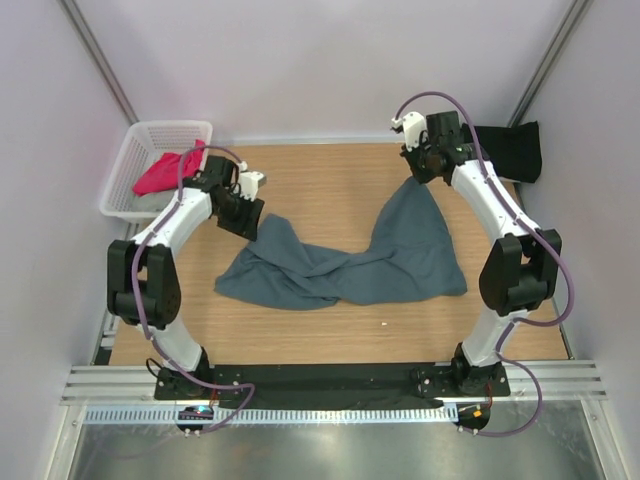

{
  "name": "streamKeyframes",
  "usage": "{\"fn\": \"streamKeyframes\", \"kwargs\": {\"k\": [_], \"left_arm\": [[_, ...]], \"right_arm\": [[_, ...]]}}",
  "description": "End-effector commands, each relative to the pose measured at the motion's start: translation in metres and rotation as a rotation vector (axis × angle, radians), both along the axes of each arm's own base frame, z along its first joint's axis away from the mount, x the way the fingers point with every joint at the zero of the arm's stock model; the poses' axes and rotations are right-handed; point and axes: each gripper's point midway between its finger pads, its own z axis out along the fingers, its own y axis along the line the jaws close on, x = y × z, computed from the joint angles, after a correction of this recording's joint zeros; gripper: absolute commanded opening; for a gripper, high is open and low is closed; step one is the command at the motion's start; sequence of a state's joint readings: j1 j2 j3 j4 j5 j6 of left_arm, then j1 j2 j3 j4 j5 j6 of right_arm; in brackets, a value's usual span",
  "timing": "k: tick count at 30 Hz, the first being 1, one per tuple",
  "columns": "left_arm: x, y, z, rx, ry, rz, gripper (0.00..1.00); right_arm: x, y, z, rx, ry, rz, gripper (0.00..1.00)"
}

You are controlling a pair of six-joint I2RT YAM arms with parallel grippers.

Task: Fold and stack the t-shirts
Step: Flatten the tshirt out

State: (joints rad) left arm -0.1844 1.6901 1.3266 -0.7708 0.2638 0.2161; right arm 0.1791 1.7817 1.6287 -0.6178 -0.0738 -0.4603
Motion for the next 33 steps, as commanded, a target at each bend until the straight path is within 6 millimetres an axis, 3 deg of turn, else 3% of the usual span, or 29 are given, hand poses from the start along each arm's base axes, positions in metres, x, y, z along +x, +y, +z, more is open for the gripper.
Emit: {"fn": "streamKeyframes", "kwargs": {"k": [1,33], "left_arm": [[0.003,-0.005,-0.001,-0.123,0.08,0.042,0.5],[0.004,-0.01,-0.024,-0.165,0.173,0.052,0.39]], "right_arm": [[-0.003,-0.002,0.037,0.011,-0.093,0.0,0.01],[-0.013,-0.01,0.027,-0.02,-0.083,-0.002,0.01]]}}
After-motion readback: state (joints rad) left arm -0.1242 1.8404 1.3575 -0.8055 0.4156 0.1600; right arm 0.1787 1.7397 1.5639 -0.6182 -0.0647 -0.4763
